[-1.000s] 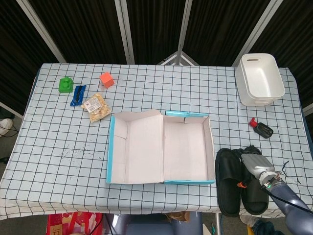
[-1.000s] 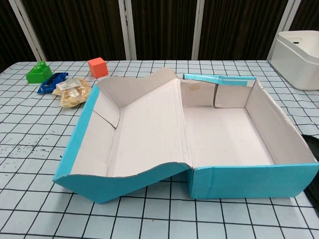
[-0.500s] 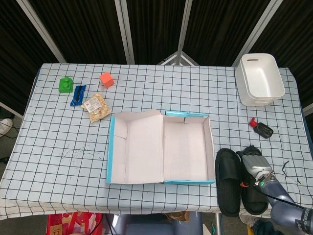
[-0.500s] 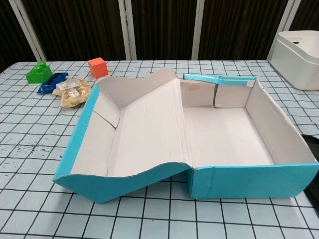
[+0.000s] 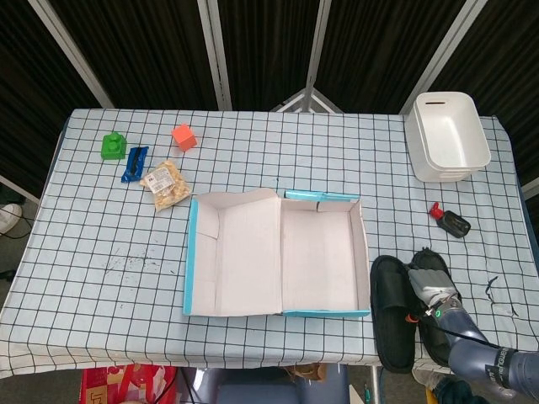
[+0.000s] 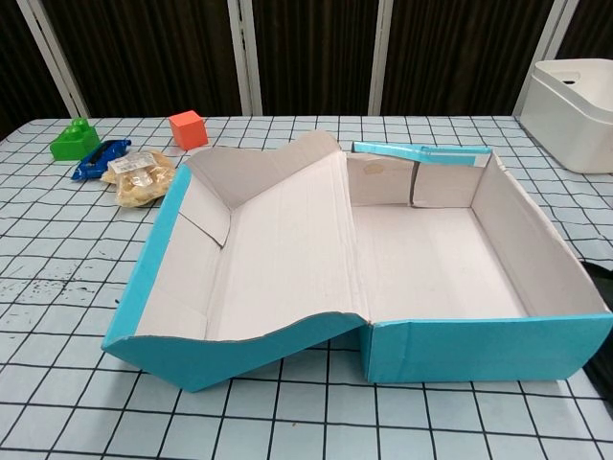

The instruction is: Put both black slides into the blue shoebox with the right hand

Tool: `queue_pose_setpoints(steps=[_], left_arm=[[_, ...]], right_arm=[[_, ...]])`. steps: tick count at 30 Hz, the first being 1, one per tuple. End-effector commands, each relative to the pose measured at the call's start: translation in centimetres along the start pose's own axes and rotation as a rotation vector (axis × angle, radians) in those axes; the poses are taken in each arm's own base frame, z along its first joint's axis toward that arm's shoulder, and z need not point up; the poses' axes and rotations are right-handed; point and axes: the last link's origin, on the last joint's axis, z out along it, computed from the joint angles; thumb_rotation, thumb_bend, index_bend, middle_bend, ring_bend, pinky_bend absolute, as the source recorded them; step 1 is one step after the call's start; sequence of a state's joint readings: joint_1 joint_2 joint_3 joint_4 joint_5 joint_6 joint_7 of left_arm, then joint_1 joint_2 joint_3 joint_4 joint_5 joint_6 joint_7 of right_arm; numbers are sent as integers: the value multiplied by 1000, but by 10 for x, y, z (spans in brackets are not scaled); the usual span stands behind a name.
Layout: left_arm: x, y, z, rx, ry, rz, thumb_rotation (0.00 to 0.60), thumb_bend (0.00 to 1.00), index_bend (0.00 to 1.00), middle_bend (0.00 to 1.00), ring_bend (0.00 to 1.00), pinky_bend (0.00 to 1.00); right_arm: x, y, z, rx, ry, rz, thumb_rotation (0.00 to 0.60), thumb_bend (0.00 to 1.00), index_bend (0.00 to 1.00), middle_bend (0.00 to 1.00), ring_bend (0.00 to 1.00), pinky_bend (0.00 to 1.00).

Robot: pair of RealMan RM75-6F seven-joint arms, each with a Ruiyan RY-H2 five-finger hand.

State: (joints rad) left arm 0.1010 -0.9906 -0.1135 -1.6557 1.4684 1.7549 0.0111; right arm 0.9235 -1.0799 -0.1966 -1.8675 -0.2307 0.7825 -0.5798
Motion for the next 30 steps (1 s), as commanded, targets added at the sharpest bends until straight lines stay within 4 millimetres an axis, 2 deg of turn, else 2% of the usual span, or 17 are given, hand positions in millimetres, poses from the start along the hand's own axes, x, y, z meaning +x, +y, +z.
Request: queue_pose_setpoints(steps=[1, 17, 28, 30], left_arm=[[1, -1, 0, 5, 2, -2, 600, 370, 11, 0, 0, 30], [-2, -2, 4, 19, -6, 9, 600, 370, 11, 0, 0, 30], [0, -5, 4, 27, -4, 6, 600, 369, 11, 0, 0, 30], [0, -5, 4, 29, -5, 5, 600, 369, 11, 0, 0, 30]], right_arm=[[1, -3, 4, 5, 3, 8, 600, 81, 14, 49, 83, 87], [23, -20, 2, 29, 14, 28, 600, 81, 14, 49, 83, 86], [19, -30, 13, 44, 11, 20, 600, 81, 15, 49, 67, 74], [18, -30, 14, 42, 20, 5, 600, 81, 46, 49, 67, 73]])
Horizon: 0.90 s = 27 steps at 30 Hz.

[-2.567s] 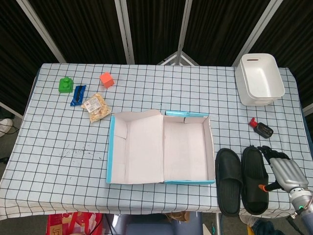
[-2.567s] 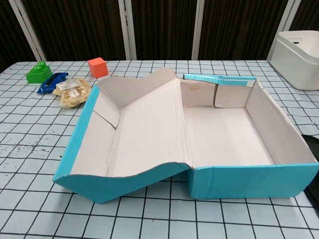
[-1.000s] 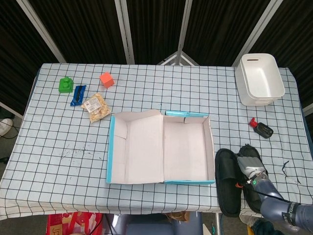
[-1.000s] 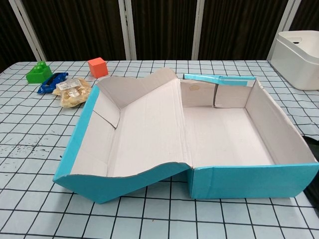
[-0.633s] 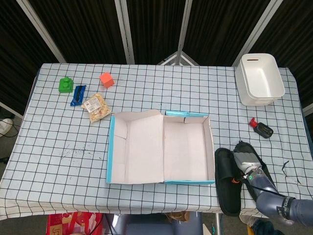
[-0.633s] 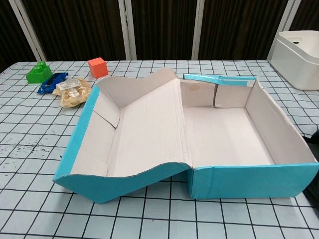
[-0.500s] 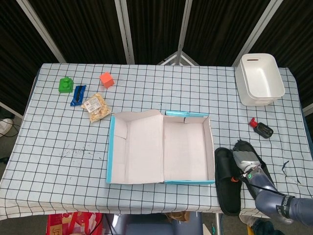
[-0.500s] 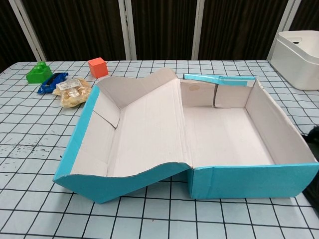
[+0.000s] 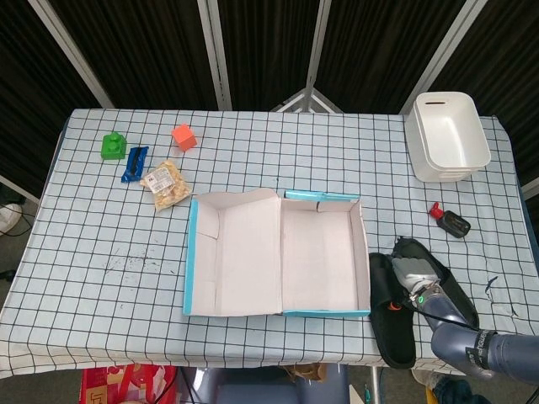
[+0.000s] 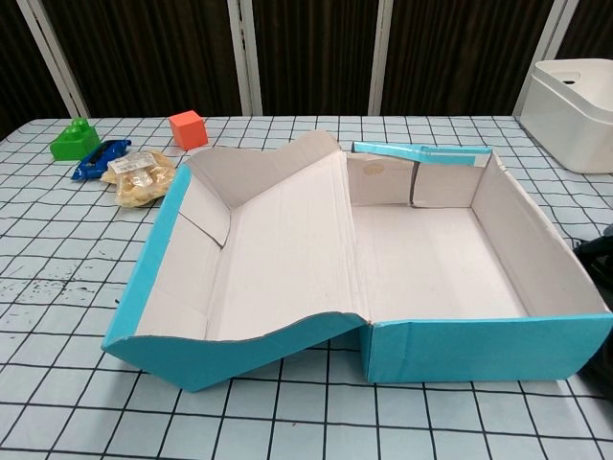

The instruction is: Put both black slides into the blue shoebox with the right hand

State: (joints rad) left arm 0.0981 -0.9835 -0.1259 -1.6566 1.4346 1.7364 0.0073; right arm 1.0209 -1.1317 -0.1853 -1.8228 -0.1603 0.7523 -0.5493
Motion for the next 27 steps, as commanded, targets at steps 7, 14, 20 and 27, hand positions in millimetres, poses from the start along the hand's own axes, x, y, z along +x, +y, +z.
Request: queue_pose_setpoints(steps=[7, 14, 20, 27], left_arm=[[-1, 0, 1, -1, -5, -2, 600, 369, 11, 0, 0, 30], [-1, 0, 1, -1, -6, -2, 600, 369, 11, 0, 0, 30], [-1, 1, 1, -4, -10, -1, 600, 370, 11, 0, 0, 30], [-2, 2, 0, -6, -12, -2, 600, 370, 11, 0, 0, 29]], right_arm=[[3, -1, 1, 6, 73, -56, 600, 109, 361, 49, 66, 73], [4, 2, -2, 15, 92, -40, 600, 181, 503, 49, 67, 73], [10, 4, -11, 18, 113, -27, 600, 184, 545, 49, 66, 73], [20, 5, -25, 40, 146, 5, 600, 183, 554, 49, 66, 73]])
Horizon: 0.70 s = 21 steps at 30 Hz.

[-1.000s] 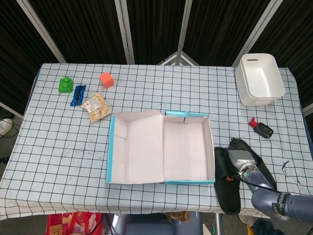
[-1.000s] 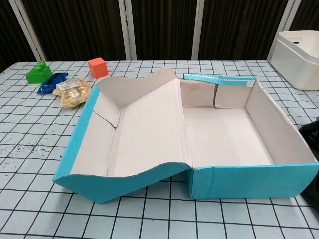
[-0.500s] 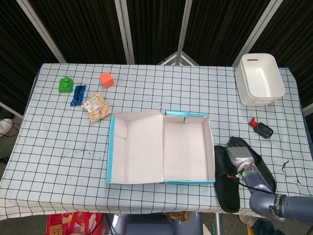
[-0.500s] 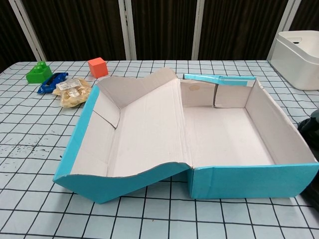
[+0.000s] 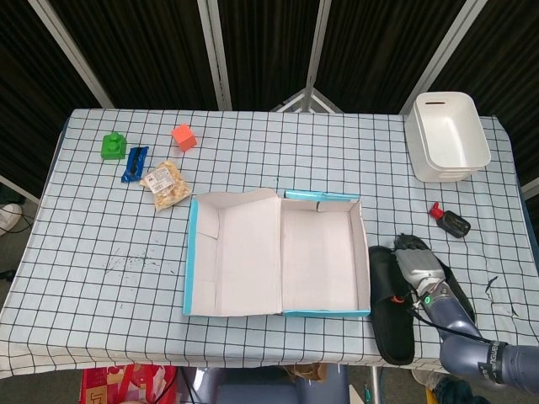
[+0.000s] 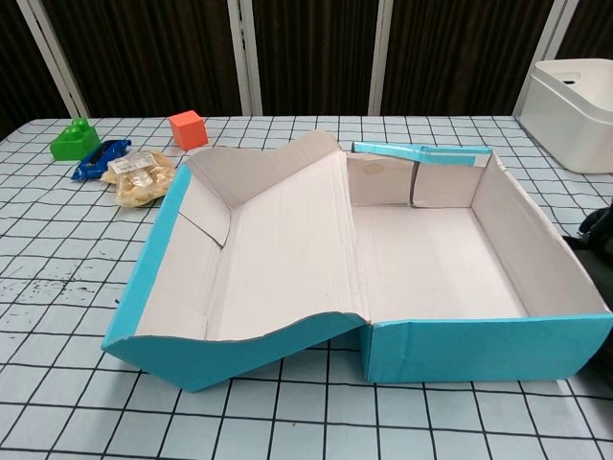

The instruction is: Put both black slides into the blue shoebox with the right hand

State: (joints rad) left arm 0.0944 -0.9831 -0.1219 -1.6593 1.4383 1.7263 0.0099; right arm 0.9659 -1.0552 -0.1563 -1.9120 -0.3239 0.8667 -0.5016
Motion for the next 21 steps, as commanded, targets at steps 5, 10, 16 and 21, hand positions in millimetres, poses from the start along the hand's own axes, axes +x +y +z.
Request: queue_pose_setpoints(steps=[5, 10, 16, 21], left_arm=[[1, 0, -1, 1, 2, -5, 600, 370, 11, 0, 0, 30], [1, 0, -1, -1, 2, -7, 600, 369, 11, 0, 0, 30], [2, -1, -1, 1, 5, -10, 600, 370, 11, 0, 0, 29], [2, -1, -1, 1, 0, -12, 600, 369, 11, 0, 0, 30]], right_arm=[[15, 0, -12, 23, 49, 50, 600, 183, 554, 49, 66, 73], [22, 0, -20, 45, 81, 82, 600, 183, 554, 49, 66, 73], [30, 1, -27, 63, 108, 108, 600, 183, 559, 49, 67, 73], [47, -1, -38, 77, 154, 117, 600, 183, 559, 49, 66, 73]])
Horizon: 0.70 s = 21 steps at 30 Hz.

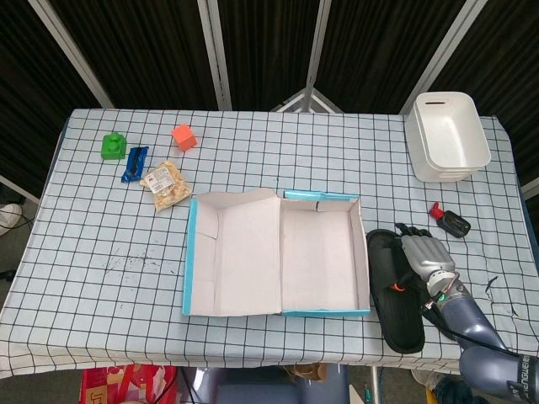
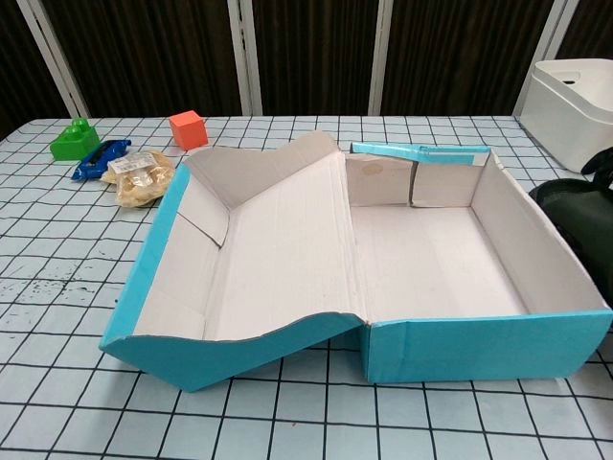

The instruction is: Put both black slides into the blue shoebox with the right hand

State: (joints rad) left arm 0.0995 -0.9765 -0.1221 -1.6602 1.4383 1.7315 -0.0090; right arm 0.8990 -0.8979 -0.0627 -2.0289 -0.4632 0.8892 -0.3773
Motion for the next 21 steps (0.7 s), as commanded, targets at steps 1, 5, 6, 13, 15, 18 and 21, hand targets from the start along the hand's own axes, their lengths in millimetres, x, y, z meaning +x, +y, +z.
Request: queue_pose_setpoints(steps=[1, 5, 6, 13, 15, 18, 21], left_arm=[[-1, 0, 0, -2, -4, 0, 600, 369, 11, 0, 0, 30], [0, 0, 1, 1, -4, -2, 600, 370, 11, 0, 0, 30], [0, -1, 1, 2, -4, -4, 600, 370, 11, 0, 0, 30], [0, -2, 2, 2, -11, -10, 600, 369, 11, 0, 0, 30], [-1, -2, 2, 1, -14, -11, 600, 369, 11, 0, 0, 30], [-1, -2, 2, -2, -20, -15, 600, 369, 11, 0, 0, 30], [-1, -2, 2, -3, -24, -18, 600, 369, 11, 0, 0, 30]], right_arm=[[14, -6, -9, 17, 39, 9, 600, 183, 559, 49, 66, 73], [30, -14, -20, 43, 93, 30, 600, 183, 559, 49, 67, 73], [33, -16, -23, 54, 112, 43, 600, 183, 559, 49, 67, 73], [38, -35, -42, 149, 198, 102, 600, 183, 576, 110, 106, 73], [37, -41, -45, 173, 208, 106, 600, 183, 582, 115, 107, 73], [36, -50, -48, 202, 217, 115, 600, 183, 583, 128, 115, 73], [35, -60, -49, 229, 226, 146, 600, 183, 584, 167, 148, 73]])
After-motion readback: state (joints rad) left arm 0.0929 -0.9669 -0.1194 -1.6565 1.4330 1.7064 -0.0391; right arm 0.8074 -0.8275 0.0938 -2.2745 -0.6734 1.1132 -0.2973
